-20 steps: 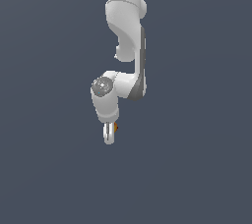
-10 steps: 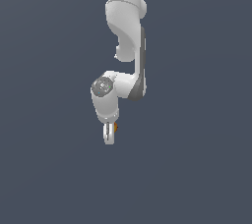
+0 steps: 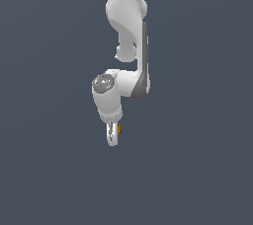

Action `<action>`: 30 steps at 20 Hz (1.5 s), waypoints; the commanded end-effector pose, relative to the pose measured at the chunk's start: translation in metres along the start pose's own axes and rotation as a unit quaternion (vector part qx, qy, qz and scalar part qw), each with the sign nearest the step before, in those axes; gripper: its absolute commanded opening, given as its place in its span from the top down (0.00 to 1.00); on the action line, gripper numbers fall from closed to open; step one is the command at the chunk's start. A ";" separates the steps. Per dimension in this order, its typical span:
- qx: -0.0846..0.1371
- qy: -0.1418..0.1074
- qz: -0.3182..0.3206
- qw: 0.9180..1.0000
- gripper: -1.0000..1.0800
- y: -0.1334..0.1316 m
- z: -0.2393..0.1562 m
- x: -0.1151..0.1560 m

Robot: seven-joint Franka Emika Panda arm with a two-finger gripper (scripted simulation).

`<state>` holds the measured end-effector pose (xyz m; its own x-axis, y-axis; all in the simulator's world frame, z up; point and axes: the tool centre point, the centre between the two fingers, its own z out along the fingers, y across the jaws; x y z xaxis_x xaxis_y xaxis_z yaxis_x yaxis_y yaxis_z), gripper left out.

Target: Pick up the object and move it to a goal position.

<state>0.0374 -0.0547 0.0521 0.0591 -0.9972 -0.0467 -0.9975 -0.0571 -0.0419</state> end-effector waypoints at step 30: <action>0.284 -0.301 -0.017 0.910 1.00 -0.097 -0.336 -0.143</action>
<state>0.1133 0.0762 0.3817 0.2573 -0.7931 -0.5521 -0.8358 0.1041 -0.5391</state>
